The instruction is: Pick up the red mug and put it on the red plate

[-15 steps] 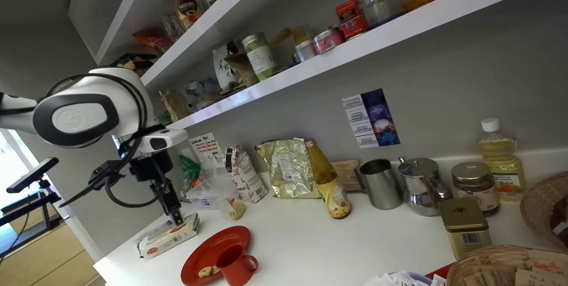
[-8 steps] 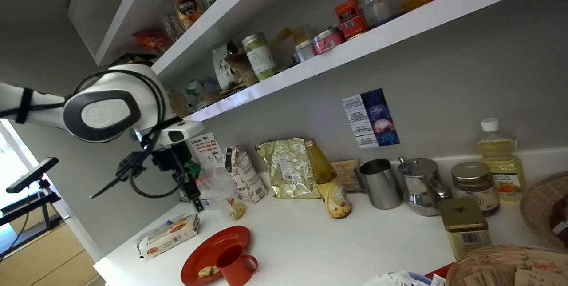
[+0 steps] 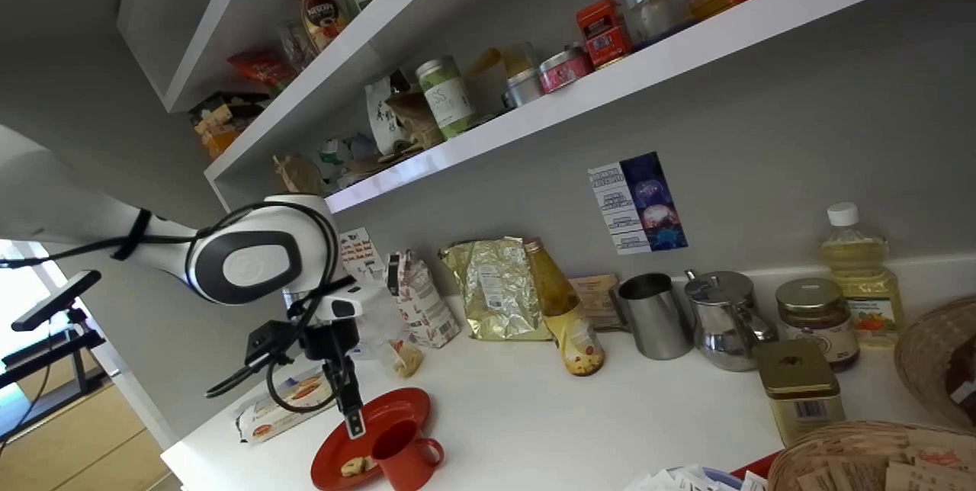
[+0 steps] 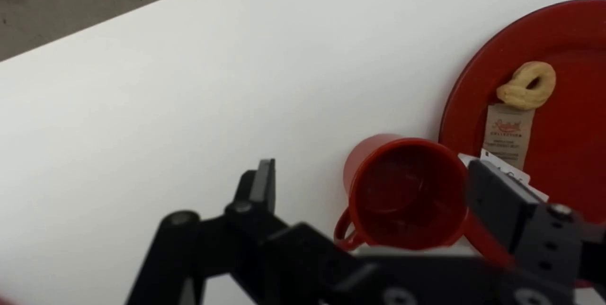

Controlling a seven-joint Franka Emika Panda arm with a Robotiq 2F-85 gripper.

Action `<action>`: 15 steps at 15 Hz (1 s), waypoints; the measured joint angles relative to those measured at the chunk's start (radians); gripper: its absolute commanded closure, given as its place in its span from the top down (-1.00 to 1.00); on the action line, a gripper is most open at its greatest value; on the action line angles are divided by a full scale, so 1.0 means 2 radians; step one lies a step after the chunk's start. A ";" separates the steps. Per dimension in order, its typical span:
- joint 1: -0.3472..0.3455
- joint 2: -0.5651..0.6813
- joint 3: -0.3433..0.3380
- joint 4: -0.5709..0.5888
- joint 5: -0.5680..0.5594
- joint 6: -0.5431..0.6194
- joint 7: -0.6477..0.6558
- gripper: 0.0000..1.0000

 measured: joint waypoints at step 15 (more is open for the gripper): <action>0.022 0.105 -0.007 0.067 -0.002 0.002 0.114 1.00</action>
